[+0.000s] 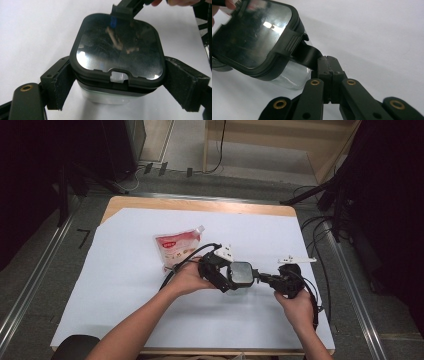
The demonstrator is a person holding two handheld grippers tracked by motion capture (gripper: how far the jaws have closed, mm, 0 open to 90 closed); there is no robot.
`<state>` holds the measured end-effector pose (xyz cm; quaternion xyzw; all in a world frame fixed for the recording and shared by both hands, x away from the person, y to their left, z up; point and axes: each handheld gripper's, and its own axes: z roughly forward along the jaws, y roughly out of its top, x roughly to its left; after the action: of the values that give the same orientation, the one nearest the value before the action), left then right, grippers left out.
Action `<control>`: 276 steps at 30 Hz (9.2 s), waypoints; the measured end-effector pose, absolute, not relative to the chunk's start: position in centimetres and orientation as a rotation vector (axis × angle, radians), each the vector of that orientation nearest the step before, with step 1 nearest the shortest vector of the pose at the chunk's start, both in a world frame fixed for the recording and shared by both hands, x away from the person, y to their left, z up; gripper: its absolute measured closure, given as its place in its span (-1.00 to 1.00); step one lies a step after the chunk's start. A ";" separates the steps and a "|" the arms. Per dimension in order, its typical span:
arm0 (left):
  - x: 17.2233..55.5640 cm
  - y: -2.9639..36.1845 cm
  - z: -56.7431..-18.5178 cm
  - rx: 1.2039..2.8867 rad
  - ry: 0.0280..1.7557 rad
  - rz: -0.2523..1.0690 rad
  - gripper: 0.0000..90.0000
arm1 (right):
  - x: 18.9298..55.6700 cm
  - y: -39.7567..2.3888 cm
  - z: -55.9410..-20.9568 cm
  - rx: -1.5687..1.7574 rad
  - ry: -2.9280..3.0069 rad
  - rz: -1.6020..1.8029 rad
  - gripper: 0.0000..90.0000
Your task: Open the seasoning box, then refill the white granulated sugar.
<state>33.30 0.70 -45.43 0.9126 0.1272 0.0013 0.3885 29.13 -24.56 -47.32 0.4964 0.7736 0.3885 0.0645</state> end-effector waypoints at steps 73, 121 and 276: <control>33.1 -4.7 -39.5 2.391 0.170 -0.128 0.55 | 28.8 -24.4 -47.3 1.509 2.337 1.188 1.00; 32.3 3.5 -39.1 2.295 0.404 -0.161 0.07 | 22.6 -21.0 -44.8 1.311 2.394 1.373 0.46; 32.0 18.7 -35.2 2.056 0.850 -0.107 0.99 | 26.1 -7.6 -47.9 1.042 2.582 1.374 0.04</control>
<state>31.97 18.71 -35.19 0.8284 0.3424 -0.0430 0.4413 26.07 -7.60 -47.91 0.3357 0.8315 0.4423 0.0185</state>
